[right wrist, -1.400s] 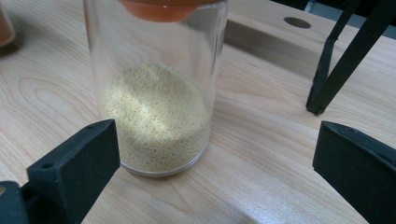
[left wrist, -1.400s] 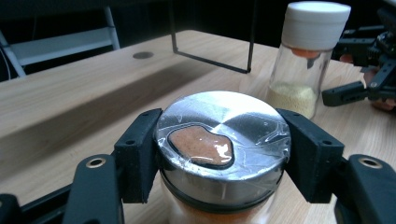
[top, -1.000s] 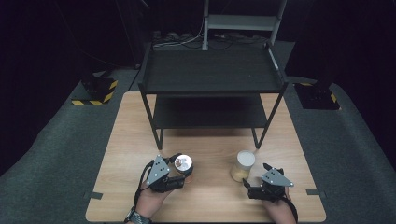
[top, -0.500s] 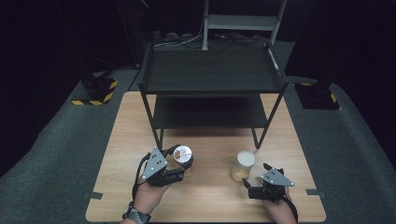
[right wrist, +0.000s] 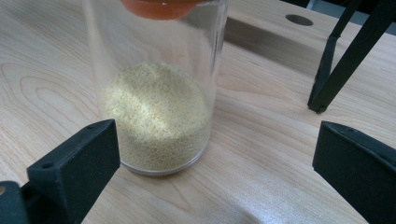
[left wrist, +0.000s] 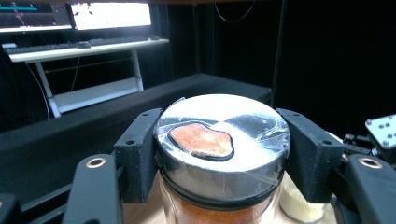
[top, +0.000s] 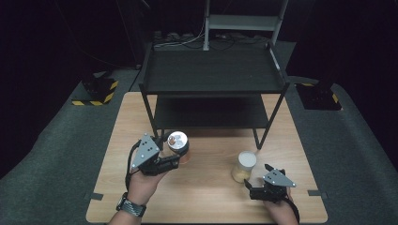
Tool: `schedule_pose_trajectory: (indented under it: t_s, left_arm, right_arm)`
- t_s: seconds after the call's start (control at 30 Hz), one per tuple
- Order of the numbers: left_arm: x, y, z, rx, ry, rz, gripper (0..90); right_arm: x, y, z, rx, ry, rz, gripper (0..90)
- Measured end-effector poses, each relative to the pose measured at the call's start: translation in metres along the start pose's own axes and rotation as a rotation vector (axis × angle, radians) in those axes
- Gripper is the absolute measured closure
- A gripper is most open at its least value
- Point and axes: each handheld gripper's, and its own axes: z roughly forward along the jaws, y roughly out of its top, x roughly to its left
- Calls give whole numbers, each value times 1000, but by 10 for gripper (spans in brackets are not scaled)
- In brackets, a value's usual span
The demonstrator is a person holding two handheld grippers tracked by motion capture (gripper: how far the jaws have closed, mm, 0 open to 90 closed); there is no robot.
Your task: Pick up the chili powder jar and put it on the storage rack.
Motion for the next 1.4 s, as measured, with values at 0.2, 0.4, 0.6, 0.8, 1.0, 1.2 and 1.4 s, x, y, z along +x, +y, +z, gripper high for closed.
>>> schedule_pose_trajectory:
  t_s: [0.2, 0.4, 0.6, 0.8, 1.0, 1.2, 1.4]
  left_arm:
    - [4, 11, 0, -20, 7, 8, 348]
    - [7, 24, 2, -37, 15, 22, 348]
    - [11, 36, 3, -51, 20, 26, 348]
    - [14, 48, 4, -77, 29, 36, 348]
    - [18, 62, 6, -95, 35, 44, 348]
    - [22, 79, 9, -118, 37, 51, 348]
    - [25, 91, 12, -140, 37, 46, 348]
  right_arm:
    - [0, 0, 0, 0, 0, 1, 1]
    - [0, 0, 0, -1, 1, 3, 1]
    - [0, -1, 0, -3, 2, 1, 1]
    - [0, 0, 0, -1, 1, 1, 1]
    - [-1, -1, 0, -3, 1, 5, 1]
    - [-1, -1, 0, -3, 3, 8, 1]
    - [-2, -1, 0, -3, 5, 11, 1]
